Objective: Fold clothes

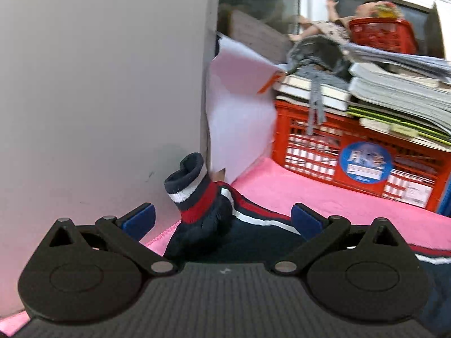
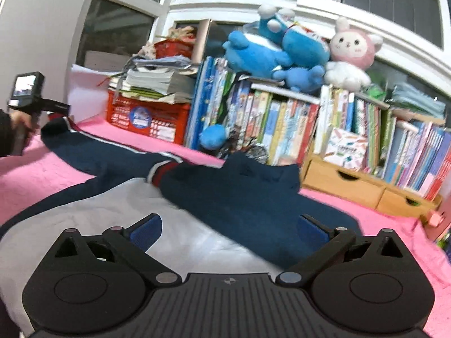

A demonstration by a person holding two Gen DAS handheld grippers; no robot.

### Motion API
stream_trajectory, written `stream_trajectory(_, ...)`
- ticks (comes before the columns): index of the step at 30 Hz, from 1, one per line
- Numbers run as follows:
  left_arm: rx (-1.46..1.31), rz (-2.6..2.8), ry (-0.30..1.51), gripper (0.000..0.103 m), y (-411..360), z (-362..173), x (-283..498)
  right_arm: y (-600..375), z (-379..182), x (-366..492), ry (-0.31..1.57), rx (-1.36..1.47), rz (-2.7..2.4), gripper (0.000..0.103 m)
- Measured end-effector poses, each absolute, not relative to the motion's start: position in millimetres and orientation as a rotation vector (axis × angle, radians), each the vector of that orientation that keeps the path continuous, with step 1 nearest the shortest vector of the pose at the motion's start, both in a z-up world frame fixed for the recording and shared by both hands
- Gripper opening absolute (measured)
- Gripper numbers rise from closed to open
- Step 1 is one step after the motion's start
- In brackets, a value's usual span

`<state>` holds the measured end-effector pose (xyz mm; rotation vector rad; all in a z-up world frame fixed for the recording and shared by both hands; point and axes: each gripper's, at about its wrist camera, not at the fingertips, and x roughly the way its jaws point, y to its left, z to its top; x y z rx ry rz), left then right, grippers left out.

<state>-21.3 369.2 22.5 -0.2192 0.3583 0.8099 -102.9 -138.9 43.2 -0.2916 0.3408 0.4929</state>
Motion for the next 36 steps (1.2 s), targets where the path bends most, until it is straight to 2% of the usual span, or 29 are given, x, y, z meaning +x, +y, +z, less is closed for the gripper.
stream_trajectory(2, -0.253, 0.779, 0.377, 0.068, 376, 17, -17, -135, 38, -103, 0.365, -0.311, 0.484, 0.103)
stream_trajectory(3, -0.285, 0.767, 0.407, 0.038, 381, 14, -15, -134, 36, -103, 0.375, -0.319, 0.478, 0.103)
stream_trajectory(4, -0.318, 0.769, 0.442, 0.015, 385, 12, -13, -132, 34, -104, 0.385, -0.322, 0.472, 0.103)
stream_trajectory(5, -0.342, 0.768, 0.462, 0.007, 388, 11, -12, -131, 31, -105, 0.393, -0.320, 0.469, 0.103)
stream_trajectory(11, -0.303, 0.569, 0.436, 0.006, 345, 37, -17, -139, 21, -100, 0.425, -0.253, 0.433, 0.103)
stream_trajectory(17, -0.219, 0.104, 0.338, 0.006, 230, 92, -16, -146, 16, -94, 0.447, -0.176, 0.429, 0.103)
stream_trajectory(20, -0.187, -0.149, 0.327, 0.011, 161, 105, -13, -152, 16, -94, 0.451, -0.136, 0.430, 0.103)
stream_trajectory(21, -0.158, -0.222, 0.354, 0.025, 138, 103, -14, -154, 17, -93, 0.454, -0.121, 0.428, 0.103)
stream_trajectory(22, -0.133, -0.273, 0.380, 0.051, 119, 99, -15, -156, 17, -93, 0.459, -0.104, 0.426, 0.103)
stream_trajectory(23, -0.114, -0.297, 0.406, 0.069, 105, 91, -17, -158, 17, -92, 0.465, -0.087, 0.424, 0.103)
stream_trajectory(24, -0.094, -0.322, 0.431, 0.098, 91, 84, -19, -161, 17, -92, 0.471, -0.071, 0.424, 0.103)
stream_trajectory(27, -0.077, -0.327, 0.447, 0.100, 78, 63, -38, -166, 16, -90, 0.502, -0.023, 0.427, 0.103)
stream_trajectory(31, -0.153, -0.290, 0.440, 0.103, 102, 51, -64, -167, 17, -74, 0.549, 0.095, 0.469, 0.103)
stream_trajectory(36, -0.165, -0.054, 0.492, 0.103, 137, 28, -74, -139, 25, -14, 0.601, 0.332, 0.545, 0.103)
